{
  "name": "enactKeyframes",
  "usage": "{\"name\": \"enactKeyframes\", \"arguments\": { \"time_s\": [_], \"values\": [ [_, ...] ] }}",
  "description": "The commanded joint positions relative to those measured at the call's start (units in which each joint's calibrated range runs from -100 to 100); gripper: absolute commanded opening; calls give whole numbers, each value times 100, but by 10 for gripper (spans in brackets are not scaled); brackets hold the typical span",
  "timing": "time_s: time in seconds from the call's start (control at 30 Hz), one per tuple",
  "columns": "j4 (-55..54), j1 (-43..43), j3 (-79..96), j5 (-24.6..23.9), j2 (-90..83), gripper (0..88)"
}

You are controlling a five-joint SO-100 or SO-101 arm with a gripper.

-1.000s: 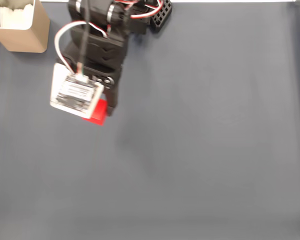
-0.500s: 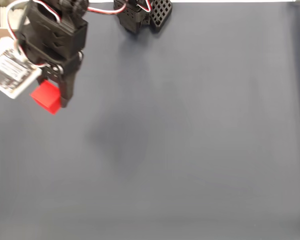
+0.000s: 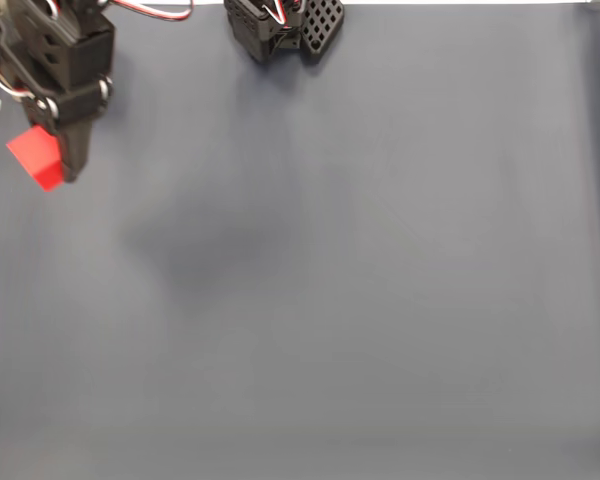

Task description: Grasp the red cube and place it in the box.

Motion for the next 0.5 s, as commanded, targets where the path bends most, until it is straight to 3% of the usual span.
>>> {"name": "enactKeyframes", "arguments": {
  "time_s": [0.0, 0.47],
  "values": [
    [11, 301, -328, -29, -18, 0],
    [330, 1338, -638, -54, 43, 0]
  ]
}}
